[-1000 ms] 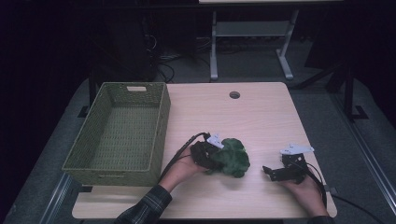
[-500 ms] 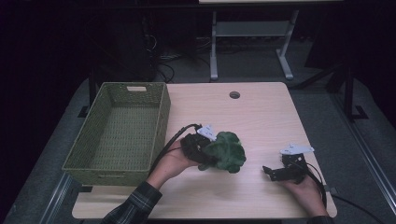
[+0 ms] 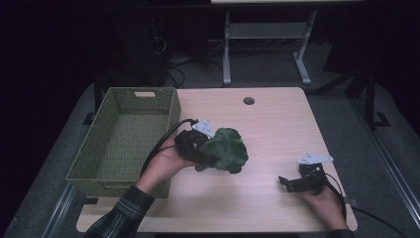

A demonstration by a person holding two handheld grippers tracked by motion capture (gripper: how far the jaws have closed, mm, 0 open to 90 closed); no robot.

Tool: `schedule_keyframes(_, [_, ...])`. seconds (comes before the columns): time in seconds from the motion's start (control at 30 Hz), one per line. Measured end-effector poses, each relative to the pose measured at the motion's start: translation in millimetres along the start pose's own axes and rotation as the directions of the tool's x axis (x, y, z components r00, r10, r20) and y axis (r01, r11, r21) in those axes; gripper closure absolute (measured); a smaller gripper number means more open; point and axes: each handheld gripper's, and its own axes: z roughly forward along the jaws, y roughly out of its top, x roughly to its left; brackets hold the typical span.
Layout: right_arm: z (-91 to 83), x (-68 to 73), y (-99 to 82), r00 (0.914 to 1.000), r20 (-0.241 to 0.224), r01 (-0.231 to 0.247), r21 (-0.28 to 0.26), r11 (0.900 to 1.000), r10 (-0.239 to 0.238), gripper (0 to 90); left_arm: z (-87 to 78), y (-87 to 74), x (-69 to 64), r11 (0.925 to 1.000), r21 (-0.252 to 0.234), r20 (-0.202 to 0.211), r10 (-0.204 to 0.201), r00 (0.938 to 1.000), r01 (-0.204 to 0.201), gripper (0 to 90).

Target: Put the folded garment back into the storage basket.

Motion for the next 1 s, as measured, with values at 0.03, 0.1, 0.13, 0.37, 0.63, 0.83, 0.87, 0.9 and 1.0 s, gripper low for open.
schedule_keyframes(0.03, [0.0, 0.0, 0.0, 1.0, 0.0, 0.0, 0.0, 1.0, 0.0, 1.3, 0.0, 0.0, 0.0, 1.0, 0.0, 0.0, 0.0, 1.0, 0.0, 66.3])
schedule_keyframes(0.1, [0.1, 0.0, 0.0, 1.0, 0.0, 0.0, -0.001, 1.0, 0.0, 1.3, -10.9, -3.0, 3.4, 0.9999, -0.007, -0.015, -0.015, 0.9998, 0.015, 66.3])
schedule_keyframes(0.13, [0.0, 0.0, 0.0, 1.0, 0.0, 0.0, -0.001, 1.0, 0.0, 1.3, -14.8, -4.0, 5.1, 0.9998, -0.01, -0.017, -0.018, 0.9997, 0.018, 66.2])
schedule_keyframes(0.37, [0.0, -0.1, 0.0, 1.0, 0.0, 0.001, -0.001, 1.0, -0.001, 1.3, -41.9, -13.3, 16.0, 0.9982, -0.03, -0.063, -0.053, 0.9966, 0.052, 66.2])
schedule_keyframes(0.63, [0.0, 0.0, 0.0, 1.0, 0.0, 0.0, -0.001, 1.0, 0.0, 1.3, -69.6, -32.4, 28.6, 0.9938, -0.051, -0.123, -0.104, 0.9869, 0.098, 66.2])
schedule_keyframes(0.83, [0.0, 0.0, 0.0, 1.0, 0.0, -0.001, -0.001, 1.0, 0.001, 1.3, -83.4, -47.4, 36.7, 0.9899, -0.058, -0.156, -0.137, 0.9782, 0.13, 66.2])
schedule_keyframes(0.87, [0.0, 0.1, 0.0, 1.0, 0.0, -0.001, -0.001, 1.0, 0.001, 1.3, -88.4, -53.4, 39.6, 0.9877, -0.062, -0.167, -0.152, 0.9742, 0.143, 66.2])
schedule_keyframes(0.9, [0.0, 0.1, 0.0, 1.0, 0.0, -0.001, 0.0, 1.0, 0.001, 1.3, -90.6, -56.3, 40.9, 0.9862, -0.066, -0.172, -0.161, 0.972, 0.152, 66.2])
schedule_keyframes(1.0, [0.0, 0.0, 0.0, 1.0, 0.0, 0.0, -0.001, 1.0, 0.0, 1.3, -96.9, -64.6, 44.6, 0.9832, -0.074, -0.189, -0.178, 0.9658, 0.167, 66.2])
